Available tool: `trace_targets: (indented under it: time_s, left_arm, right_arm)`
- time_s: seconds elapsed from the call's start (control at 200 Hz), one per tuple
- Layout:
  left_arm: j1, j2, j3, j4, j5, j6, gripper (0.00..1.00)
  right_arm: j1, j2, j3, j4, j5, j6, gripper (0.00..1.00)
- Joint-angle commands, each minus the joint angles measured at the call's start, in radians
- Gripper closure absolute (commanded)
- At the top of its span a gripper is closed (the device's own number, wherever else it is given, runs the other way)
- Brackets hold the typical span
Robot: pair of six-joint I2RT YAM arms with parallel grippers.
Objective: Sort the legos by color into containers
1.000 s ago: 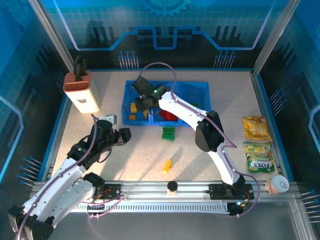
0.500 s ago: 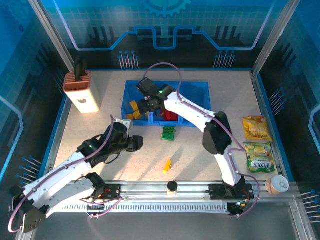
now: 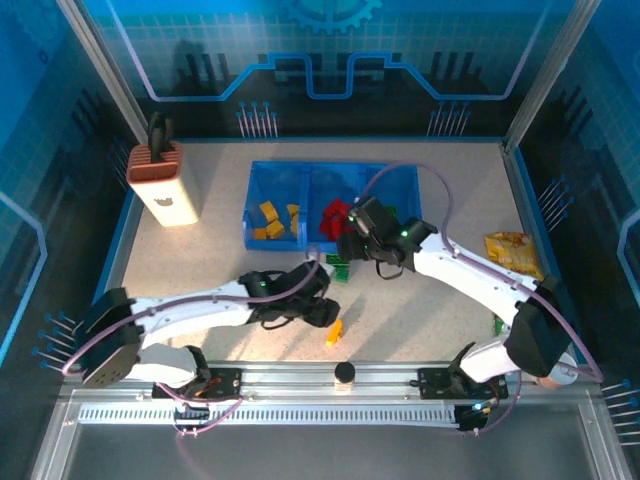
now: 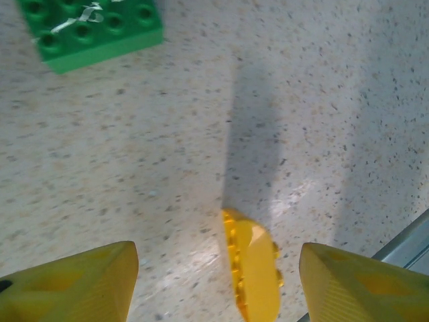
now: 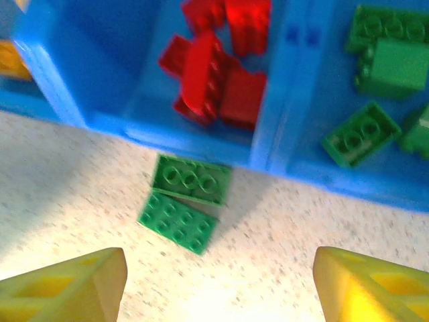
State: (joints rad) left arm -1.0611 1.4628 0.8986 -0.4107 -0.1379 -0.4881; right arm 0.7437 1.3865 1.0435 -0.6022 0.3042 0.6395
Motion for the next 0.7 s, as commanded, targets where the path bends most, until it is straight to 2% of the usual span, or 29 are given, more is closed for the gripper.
trace_targets:
  time_s: [0.0,0.38,0.695]
  left_arm:
    - [-0.035,0.093,0.074,-0.043,-0.011,0.022,0.35]
    - [-0.066,0.296,0.185,-0.135,0.012,0.020,0.40]
    - [-0.070,0.337,0.189,-0.185,0.011,0.008,0.57]
  right_arm:
    - [-0.011,-0.071,-0.066,0.056,0.013,0.064,0.25]
    - [-0.036,-0.192,-0.218,0.070,0.021,0.099,0.25]
    - [-0.057,-0.242,-0.287,0.089,0.009,0.116,0.25]
